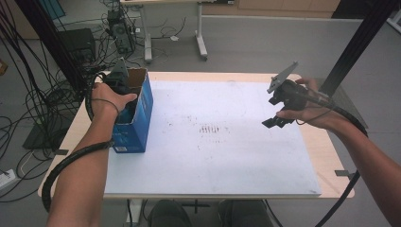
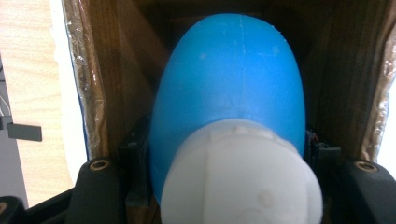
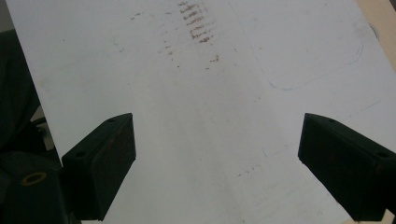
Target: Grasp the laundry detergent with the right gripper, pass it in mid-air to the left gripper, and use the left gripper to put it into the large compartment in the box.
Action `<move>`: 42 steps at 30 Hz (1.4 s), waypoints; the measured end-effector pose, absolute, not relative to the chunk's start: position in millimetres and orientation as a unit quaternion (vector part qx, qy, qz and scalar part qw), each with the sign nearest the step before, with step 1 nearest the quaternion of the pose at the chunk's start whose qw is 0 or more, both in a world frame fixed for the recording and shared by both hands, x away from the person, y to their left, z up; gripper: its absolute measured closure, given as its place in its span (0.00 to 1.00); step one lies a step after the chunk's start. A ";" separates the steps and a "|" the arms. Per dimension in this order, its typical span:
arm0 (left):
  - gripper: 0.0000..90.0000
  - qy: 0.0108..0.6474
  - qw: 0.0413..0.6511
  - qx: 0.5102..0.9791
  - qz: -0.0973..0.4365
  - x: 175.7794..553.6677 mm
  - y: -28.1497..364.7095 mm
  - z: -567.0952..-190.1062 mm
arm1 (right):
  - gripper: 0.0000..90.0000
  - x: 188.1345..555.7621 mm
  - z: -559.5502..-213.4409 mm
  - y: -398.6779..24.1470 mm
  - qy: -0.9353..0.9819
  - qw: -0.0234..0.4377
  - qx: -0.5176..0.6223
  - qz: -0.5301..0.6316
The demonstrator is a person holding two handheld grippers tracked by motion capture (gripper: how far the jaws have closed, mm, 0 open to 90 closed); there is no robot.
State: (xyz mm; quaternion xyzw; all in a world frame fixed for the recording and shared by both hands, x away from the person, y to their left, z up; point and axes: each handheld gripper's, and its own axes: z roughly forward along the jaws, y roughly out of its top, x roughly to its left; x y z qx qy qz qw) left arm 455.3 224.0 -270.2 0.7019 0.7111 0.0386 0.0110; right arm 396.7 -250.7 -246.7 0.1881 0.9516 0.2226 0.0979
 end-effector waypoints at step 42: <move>0.41 0.710 0.016 0.702 0.043 454.2 225.0 -270.4 | 0.12 395.3 -244.5 -251.7 0.952 0.099 0.186 0.223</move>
